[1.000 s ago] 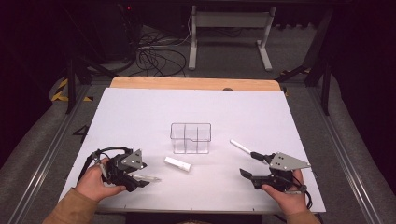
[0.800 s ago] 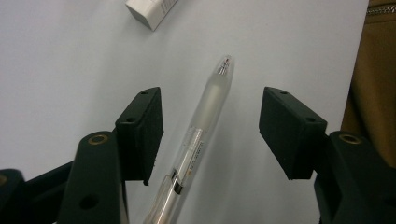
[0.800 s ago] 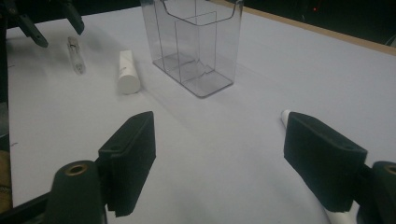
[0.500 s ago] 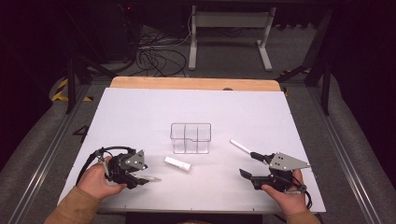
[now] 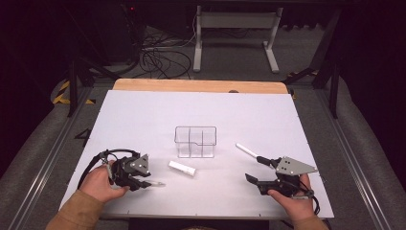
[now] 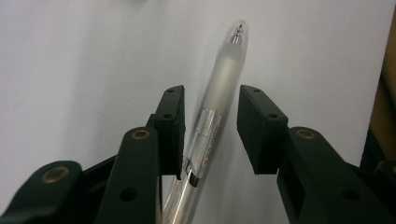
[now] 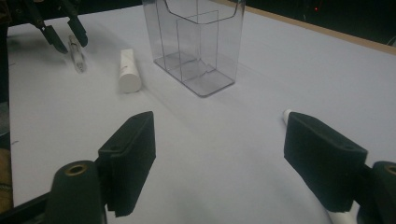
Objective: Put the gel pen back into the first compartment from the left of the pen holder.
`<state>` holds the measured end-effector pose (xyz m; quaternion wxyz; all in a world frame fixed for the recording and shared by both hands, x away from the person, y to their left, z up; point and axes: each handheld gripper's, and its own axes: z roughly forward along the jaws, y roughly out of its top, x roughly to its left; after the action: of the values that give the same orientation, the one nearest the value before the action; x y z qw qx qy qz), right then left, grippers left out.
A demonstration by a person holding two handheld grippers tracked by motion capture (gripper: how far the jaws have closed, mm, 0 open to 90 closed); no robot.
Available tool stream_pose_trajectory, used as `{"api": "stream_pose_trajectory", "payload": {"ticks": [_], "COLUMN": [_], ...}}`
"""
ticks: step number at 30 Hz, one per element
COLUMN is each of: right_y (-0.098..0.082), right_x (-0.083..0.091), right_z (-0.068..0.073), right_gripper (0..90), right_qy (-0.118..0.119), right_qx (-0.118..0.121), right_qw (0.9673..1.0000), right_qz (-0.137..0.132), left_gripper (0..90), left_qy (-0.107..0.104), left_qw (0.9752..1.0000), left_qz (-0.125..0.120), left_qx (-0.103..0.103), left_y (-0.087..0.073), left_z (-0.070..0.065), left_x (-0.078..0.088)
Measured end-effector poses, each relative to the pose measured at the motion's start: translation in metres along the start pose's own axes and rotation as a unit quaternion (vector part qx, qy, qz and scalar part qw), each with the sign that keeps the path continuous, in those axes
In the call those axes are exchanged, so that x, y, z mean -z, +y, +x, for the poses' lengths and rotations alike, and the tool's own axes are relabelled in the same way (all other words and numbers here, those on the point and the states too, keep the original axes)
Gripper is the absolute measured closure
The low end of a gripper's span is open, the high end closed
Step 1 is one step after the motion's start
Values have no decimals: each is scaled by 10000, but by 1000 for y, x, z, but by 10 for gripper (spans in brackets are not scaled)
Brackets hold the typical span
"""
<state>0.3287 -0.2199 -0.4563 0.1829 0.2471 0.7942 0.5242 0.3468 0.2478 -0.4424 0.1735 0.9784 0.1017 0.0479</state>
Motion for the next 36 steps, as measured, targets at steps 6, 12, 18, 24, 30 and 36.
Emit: {"api": "stream_pose_trajectory", "payload": {"ticks": [6, 12, 18, 24, 30, 36], "right_y": [0, 0, 0, 0, 0, 0], "right_x": [0, 0, -1, 0, 0, 0], "right_z": [0, 0, 0, 0, 0, -1], "right_gripper": [260, 260, 260, 260, 260, 260], "right_qy": [6, 11, 15, 40, 33, 31], "right_qx": [-1, -3, 3, -20, -27, -31], "right_qw": [10000, 10000, 10000, 10000, 10000, 10000], "right_qz": [1, 4, 11, -1, 4, 0], "left_gripper": [652, 696, 723, 750, 788, 792], "left_qy": [-8, -78, -67, -38, 45, 135], "left_qw": [9998, 9990, 9981, 9973, 9971, 9969], "left_qz": [183, 334, 437, 444, 462, 447], "left_qx": [-125, -285, -418, -576, -608, -632], "left_y": [2, 4, 5, 6, 6, 6], "left_z": [2, 2, 3, 2, 1, 1], "left_x": [-3, -6, -7, -7, -6, -4]}}
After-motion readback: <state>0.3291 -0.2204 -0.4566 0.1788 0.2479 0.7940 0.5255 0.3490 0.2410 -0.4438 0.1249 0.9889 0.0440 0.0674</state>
